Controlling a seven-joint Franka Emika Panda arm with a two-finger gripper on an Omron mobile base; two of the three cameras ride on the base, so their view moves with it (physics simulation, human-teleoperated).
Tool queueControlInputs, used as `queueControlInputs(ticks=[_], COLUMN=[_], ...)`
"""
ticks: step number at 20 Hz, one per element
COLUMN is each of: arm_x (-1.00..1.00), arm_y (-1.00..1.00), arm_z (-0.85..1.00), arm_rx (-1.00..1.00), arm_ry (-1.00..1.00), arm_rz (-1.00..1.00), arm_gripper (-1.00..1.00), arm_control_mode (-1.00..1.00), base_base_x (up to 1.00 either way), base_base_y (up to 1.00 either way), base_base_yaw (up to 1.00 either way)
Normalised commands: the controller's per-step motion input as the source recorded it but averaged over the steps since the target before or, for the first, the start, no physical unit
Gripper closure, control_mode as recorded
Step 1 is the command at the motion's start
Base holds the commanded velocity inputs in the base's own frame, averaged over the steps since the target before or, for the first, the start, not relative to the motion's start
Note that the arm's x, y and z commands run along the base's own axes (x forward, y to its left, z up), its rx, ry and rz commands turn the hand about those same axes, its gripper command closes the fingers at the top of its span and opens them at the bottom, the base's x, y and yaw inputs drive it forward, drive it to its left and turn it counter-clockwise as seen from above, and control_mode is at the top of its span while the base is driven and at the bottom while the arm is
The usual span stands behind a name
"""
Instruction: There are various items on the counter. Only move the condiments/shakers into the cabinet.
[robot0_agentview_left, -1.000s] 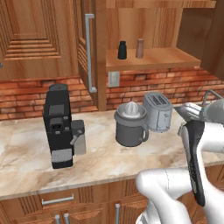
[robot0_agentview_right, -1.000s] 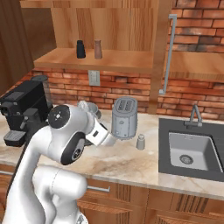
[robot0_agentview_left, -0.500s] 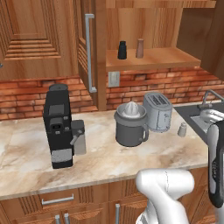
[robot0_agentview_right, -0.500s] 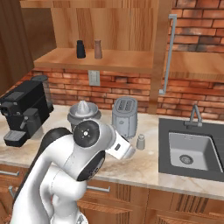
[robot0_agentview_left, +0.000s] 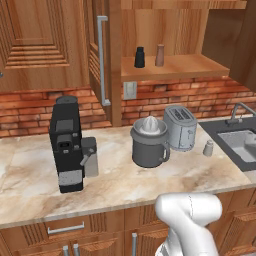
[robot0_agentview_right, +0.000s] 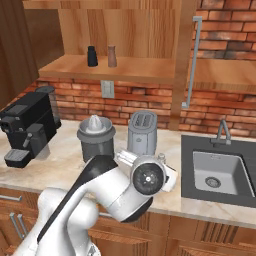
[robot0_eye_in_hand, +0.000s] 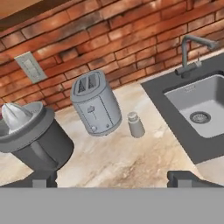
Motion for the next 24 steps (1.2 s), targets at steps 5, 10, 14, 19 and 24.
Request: queueControlInputs(ticks=[5, 10, 14, 19, 24], arm_x=[0.61, 0.83, 0.35, 0.07, 0.07], arm_y=[-0.52, -0.35, -0.38, -0.24, -0.04], arm_z=[-0.18, -0.29, -0.35, -0.39, -0.24], arm_rx=[0.0, -0.02, 0.0, -0.03, -0.06], arm_ry=[0.0, -0.04, -0.1, -0.2, -0.18], arm_rz=[0.35, 0.38, 0.43, 0.47, 0.2], arm_gripper=[-1.0, -1.0, -1.0, -1.0, -1.0], arm_control_mode=[-1.0, -1.0, -1.0, -1.0, -1.0], base_base_x=[0.0, 0.0, 0.0, 0.0, 0.0], base_base_y=[0.0, 0.0, 0.0, 0.0, 0.0], base_base_yaw=[0.0, 0.0, 0.0, 0.0, 0.0])
